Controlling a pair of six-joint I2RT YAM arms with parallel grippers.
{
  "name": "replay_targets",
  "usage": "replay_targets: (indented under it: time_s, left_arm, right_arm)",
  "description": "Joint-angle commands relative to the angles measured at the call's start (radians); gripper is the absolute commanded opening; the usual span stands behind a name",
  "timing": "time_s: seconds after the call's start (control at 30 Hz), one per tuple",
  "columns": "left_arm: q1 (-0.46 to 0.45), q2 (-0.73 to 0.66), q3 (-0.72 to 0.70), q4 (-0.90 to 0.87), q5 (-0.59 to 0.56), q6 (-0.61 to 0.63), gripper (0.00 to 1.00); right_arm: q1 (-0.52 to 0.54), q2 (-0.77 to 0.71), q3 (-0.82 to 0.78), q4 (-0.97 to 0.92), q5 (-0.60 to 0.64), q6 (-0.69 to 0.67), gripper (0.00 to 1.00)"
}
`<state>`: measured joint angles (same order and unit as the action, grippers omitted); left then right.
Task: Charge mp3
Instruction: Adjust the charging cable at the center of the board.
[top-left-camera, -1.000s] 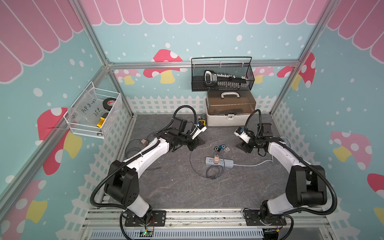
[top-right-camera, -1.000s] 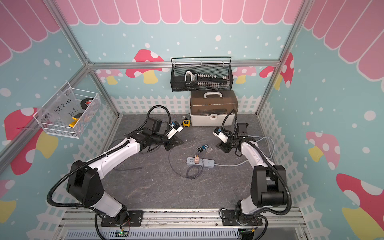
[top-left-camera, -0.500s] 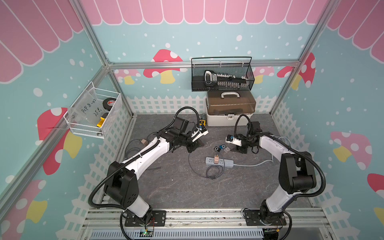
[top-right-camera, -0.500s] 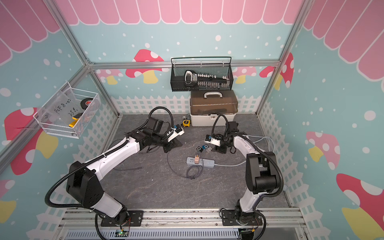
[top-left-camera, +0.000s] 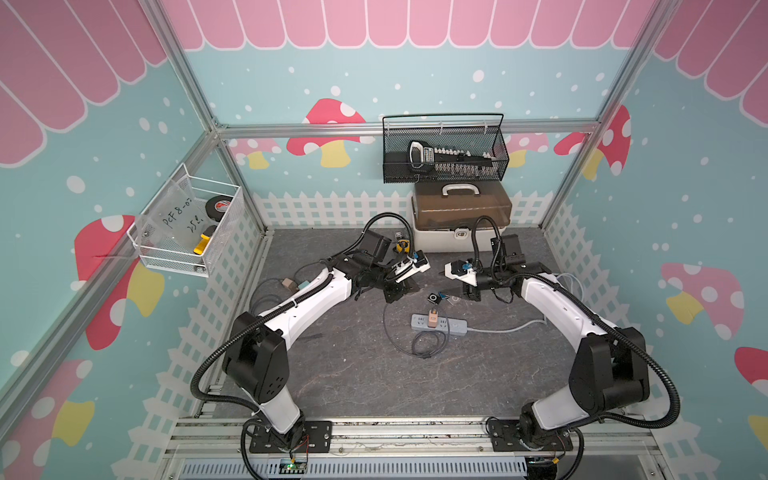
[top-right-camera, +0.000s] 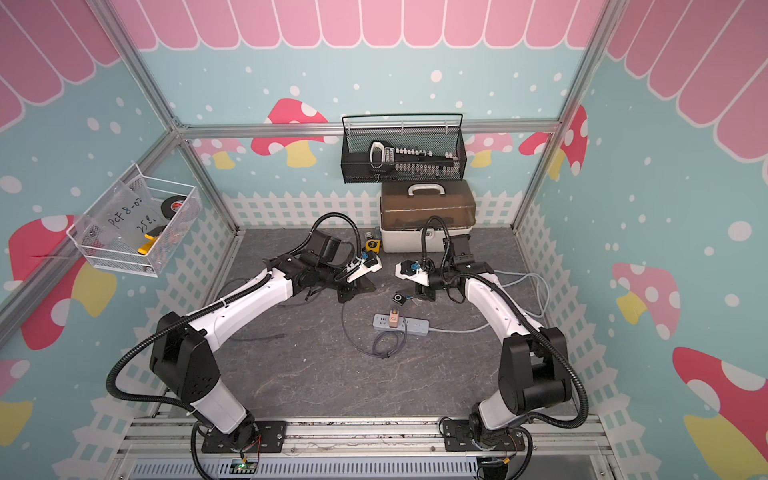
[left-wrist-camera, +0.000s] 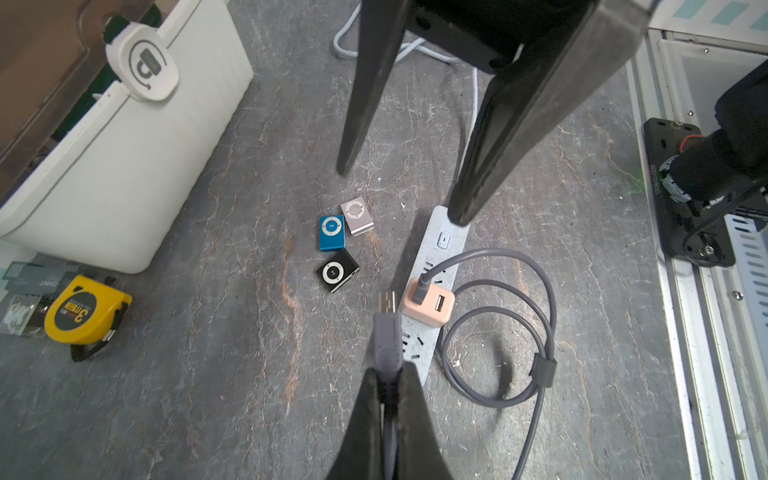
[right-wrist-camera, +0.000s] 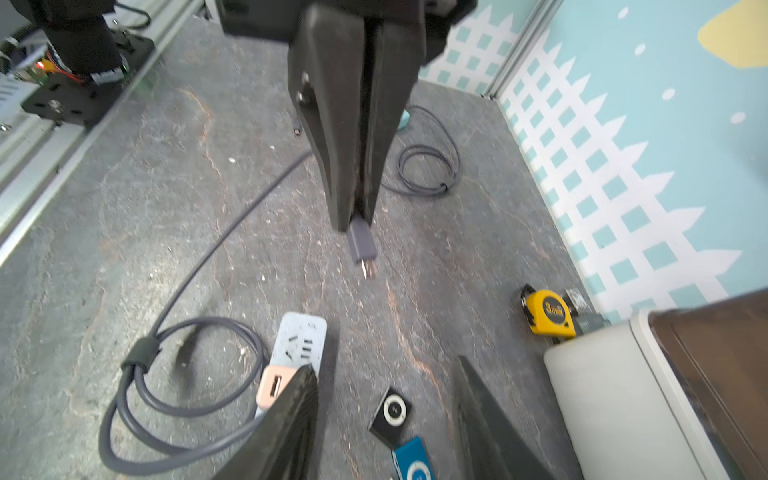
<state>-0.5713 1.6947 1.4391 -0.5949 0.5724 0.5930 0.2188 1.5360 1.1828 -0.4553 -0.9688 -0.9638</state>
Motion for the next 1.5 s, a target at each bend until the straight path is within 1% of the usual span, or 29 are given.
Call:
replay_targets:
  time_s: [0.0, 0.4, 0.53, 0.63, 0.77, 0.9, 0.93, 1.0, 1.07, 1.2, 1.27, 1.33, 1.4, 1.47]
  left_arm:
    - [-0.021, 0.014, 0.034, -0.005, 0.017, 0.047, 0.00]
    - [-0.058, -0.020, -0.012, 0.102, -0.043, 0.024, 0.00]
    - [-0.062, -0.020, -0.016, 0.114, -0.066, 0.024, 0.00]
    - [-0.065, -0.021, -0.019, 0.120, -0.072, 0.023, 0.00]
    - [-0.065, -0.040, -0.040, 0.156, -0.077, 0.012, 0.00]
    - [-0.065, -0.061, -0.059, 0.179, -0.075, 0.010, 0.00]
    - [-0.065, -0.066, -0.063, 0.182, -0.073, 0.010, 0.00]
    - [-0.065, -0.076, -0.069, 0.182, -0.067, 0.013, 0.00]
    - [-0.065, -0.080, -0.071, 0.182, -0.066, 0.015, 0.00]
    - [-0.065, -0.084, -0.078, 0.182, -0.070, 0.018, 0.00]
    - [-0.065, -0.084, -0.081, 0.182, -0.073, 0.019, 0.00]
    - [-0.065, -0.084, -0.083, 0.186, -0.075, 0.020, 0.00]
    - [-0.065, -0.082, -0.083, 0.186, -0.078, 0.019, 0.00]
    - [-0.065, -0.078, -0.085, 0.186, -0.078, 0.022, 0.00]
  right_arm:
    - [0.017, 0.020, 0.013, 0.047, -0.095, 0.056, 0.49]
    - [0.033, 0.070, 0.027, 0.051, -0.193, 0.128, 0.38]
    - [0.035, 0.074, 0.030, 0.041, -0.208, 0.143, 0.27]
    - [0.034, 0.078, 0.030, 0.033, -0.215, 0.145, 0.14]
    - [0.034, 0.086, 0.035, 0.017, -0.218, 0.150, 0.05]
    - [0.034, 0.099, 0.041, 0.003, -0.213, 0.154, 0.06]
    - [0.034, 0.099, 0.041, 0.003, -0.209, 0.157, 0.09]
    - [0.034, 0.104, 0.046, 0.003, -0.201, 0.169, 0.22]
    - [0.034, 0.103, 0.046, 0.003, -0.197, 0.168, 0.25]
    - [0.034, 0.102, 0.048, 0.001, -0.195, 0.171, 0.26]
    - [0.034, 0.103, 0.051, 0.000, -0.200, 0.174, 0.21]
    - [0.034, 0.104, 0.055, -0.003, -0.212, 0.178, 0.13]
    - [0.034, 0.103, 0.059, 0.001, -0.226, 0.182, 0.14]
    - [0.034, 0.102, 0.066, 0.001, -0.231, 0.193, 0.20]
